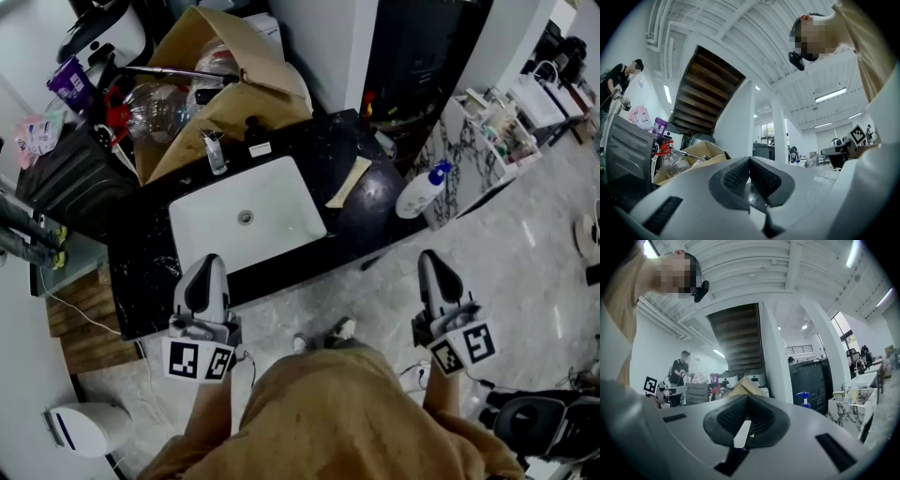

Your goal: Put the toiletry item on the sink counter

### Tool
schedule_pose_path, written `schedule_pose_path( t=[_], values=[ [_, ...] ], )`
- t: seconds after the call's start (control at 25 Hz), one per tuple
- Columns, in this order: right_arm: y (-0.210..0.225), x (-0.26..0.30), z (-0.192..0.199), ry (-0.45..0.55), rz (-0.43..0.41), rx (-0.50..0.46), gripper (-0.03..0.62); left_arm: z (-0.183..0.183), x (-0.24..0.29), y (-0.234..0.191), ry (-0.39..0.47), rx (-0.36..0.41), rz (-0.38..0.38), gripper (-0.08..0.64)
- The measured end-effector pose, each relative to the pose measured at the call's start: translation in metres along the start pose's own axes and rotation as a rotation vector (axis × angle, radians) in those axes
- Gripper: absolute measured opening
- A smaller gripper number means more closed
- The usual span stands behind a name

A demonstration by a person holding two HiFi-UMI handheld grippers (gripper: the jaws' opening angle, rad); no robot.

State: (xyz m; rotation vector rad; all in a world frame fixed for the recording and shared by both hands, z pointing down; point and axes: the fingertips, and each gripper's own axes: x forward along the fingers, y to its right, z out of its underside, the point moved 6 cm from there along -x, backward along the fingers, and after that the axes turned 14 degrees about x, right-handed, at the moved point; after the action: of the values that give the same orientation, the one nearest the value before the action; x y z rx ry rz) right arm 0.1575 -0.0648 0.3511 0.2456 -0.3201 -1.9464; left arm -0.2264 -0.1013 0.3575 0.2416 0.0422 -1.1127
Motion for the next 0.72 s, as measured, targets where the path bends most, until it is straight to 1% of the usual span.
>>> schedule_pose_path(
  t=[0.56, 0.72],
  values=[
    [-0.02, -0.021, 0.012, 0.009, 0.041, 0.009, 0.003, 0.003, -0.012, 0.001, 0.012, 0.009, 0.054, 0.003],
    [-0.027, -0.021, 0.013, 0.003, 0.028, -0.012, 0.003, 0.004, -0.014, -0.001, 0.014, 0.001, 0.06, 0.003]
  ],
)
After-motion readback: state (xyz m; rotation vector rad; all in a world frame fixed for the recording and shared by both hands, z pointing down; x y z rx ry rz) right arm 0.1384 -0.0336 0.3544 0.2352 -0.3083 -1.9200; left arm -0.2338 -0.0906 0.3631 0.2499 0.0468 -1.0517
